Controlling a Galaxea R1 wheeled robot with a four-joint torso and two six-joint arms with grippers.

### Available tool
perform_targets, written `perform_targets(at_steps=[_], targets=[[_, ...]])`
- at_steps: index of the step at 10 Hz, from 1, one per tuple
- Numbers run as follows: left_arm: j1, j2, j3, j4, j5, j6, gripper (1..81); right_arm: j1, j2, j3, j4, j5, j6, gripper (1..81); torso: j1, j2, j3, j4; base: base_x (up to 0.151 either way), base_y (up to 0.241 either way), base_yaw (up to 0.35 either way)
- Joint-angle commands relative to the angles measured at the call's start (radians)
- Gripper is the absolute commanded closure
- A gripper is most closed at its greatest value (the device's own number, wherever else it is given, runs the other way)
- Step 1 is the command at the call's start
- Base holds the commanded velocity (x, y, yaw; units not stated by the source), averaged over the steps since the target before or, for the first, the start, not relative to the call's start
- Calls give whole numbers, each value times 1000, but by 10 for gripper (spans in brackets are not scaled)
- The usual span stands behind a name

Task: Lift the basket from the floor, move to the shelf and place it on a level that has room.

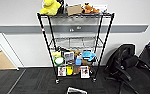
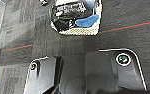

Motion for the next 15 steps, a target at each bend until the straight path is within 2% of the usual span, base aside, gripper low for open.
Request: perform_targets(at_steps=[1,10,15], targets=[[-40,-3,0,11,39,-1,10,43,-11,1,8,-40,3,10,0,0,0,0,122,0,0],[-39,15,-19,11,40,-1,10,42,-8,-2,3,-40,3,10,0,0,0,0,93,0,0],[-32,17,-14,-1,51,-4,10,40,-9,-8,5,-40,3,10,0,0,0,0,0,0,0]])
